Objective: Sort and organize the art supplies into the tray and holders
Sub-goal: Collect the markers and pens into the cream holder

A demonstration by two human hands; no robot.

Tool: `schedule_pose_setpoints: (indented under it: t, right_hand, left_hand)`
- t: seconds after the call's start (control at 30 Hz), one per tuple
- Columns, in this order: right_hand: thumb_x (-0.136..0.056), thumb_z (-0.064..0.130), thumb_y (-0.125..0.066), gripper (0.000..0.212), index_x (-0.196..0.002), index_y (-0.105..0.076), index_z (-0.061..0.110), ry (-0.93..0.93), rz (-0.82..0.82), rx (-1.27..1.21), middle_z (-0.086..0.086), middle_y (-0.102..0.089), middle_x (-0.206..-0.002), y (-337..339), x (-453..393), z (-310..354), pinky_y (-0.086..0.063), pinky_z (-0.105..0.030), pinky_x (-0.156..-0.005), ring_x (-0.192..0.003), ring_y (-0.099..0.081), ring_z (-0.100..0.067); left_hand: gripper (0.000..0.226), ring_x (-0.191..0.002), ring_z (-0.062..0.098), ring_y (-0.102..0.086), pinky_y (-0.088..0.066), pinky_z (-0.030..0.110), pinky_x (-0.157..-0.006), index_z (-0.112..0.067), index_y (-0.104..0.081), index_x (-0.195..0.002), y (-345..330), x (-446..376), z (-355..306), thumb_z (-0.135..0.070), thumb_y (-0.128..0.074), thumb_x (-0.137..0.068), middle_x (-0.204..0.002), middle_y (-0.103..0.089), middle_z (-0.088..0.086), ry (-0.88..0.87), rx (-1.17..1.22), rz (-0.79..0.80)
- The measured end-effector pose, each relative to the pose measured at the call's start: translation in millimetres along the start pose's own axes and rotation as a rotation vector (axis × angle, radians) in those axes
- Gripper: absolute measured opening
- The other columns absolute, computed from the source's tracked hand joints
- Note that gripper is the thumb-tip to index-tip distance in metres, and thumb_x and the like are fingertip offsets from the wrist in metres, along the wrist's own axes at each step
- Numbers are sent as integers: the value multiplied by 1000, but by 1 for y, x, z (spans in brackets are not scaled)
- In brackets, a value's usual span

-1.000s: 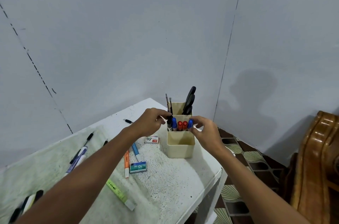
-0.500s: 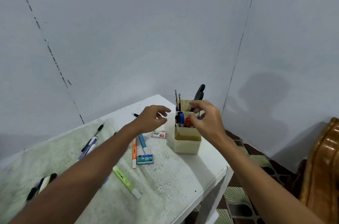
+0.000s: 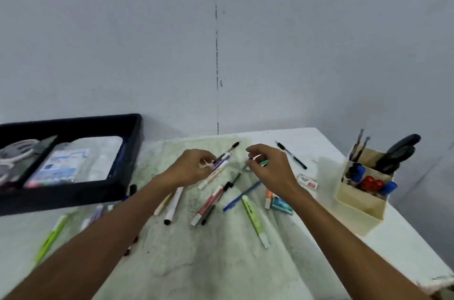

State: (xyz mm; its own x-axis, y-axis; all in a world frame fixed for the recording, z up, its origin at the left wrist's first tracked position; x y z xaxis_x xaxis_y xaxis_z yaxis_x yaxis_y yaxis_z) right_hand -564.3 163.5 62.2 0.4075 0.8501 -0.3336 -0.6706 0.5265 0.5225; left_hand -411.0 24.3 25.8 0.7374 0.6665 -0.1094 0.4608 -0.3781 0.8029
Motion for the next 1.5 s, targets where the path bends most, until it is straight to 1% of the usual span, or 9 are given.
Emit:
schedule_pose_setpoints:
  t: [0.17,0.33,0.5,0.7,0.83,1.0,1.23,1.37,1.5]
  right_hand:
    - [-83,1,-66,23,-105,-70,8,-10,251,7,2,-65,-86,-87,-9,8,-44,-8,-64,-66,-58,-2]
    - [-84,6,-61,35,-119,-63,6,-79,509,147,-10,-67,-87,-167,-9,2,-48,-31,-68,-75,-59,-18]
    - [-84,24,-72,60,-133,-46,2,-167,601,237,-16,-59,-124,-205,-14,8,-45,-28,-76,-109,-57,-29]
    - [-74,29,-81,31,-81,-53,19,-253,665,261,3,-56,-77,-214,-20,5,-40,-25,-50,-69,-55,-16]
    - [-70,22,-82,54,-109,-45,13,-339,632,202,-2,-55,-94,-207,-18,-1,-41,-25,-51,-82,-58,-19]
    - [-79,9,-62,38,-110,-42,16,-285,475,64,-6,-56,-84,-191,-21,6,-43,-30,-56,-68,-55,-19]
    - [-82,0,-57,52,-126,-44,24,-383,254,-145,-8,-60,-87,-129,-33,-14,-58,-45,-68,-68,-61,-23]
    - [-83,-2,-58,51,-125,-46,23,-406,189,-151,-6,-61,-76,-104,-25,-34,-57,-44,-61,-57,-58,-20]
    - [-85,-4,-58,47,-122,-48,23,-425,154,-196,-13,-62,-78,-85,-15,-42,-51,-27,-47,-52,-60,-15]
  left_hand:
    - [30,-94,26,-64,-50,32,-80,-6,-71,-106,23,61,63,-22,-60,-83,-101,-70,8,152,-128,-64]
    - [29,-96,21,-60,-46,27,-80,-10,-69,-110,27,103,99,-25,-67,-86,-103,-66,7,248,-198,-151]
    - [32,-96,20,-58,-49,34,-79,-12,-67,-112,21,108,111,-29,-65,-85,-103,-63,5,279,-209,-161]
    - [30,-79,12,-50,-43,27,-64,-16,-72,-103,15,93,110,-36,-69,-82,-87,-52,-2,235,-203,-146]
    - [24,-77,12,-50,-38,24,-62,-15,-74,-95,8,87,110,-33,-73,-80,-83,-52,-3,203,-175,-149]
    - [17,-76,14,-55,-47,32,-67,-16,-73,-92,10,77,103,-29,-68,-83,-81,-61,-1,164,-86,-189]
    - [25,-68,-1,-49,-35,11,-61,-18,-70,-103,-6,55,76,-27,-74,-79,-83,-60,-8,85,-9,-158]
    - [38,-67,-2,-50,-40,15,-61,-22,-71,-107,-35,48,50,-40,-74,-73,-83,-58,-10,-51,3,-16]
    - [34,-67,11,-56,-44,23,-62,-19,-75,-98,-53,42,32,-43,-68,-75,-74,-60,-4,-146,-16,-18]
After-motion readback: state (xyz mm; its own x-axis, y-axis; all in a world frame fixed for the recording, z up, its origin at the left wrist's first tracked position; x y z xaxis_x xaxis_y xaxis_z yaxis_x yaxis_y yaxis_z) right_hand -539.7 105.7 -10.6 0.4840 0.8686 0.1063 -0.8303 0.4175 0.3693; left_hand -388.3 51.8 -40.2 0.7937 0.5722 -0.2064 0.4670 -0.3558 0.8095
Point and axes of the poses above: each hand's wrist, its own x-axis away from the middle knuckle, its own y-axis out of the back of the hand, z = x × y, the point moved 7 cm from there along -x, towards the middle knuckle
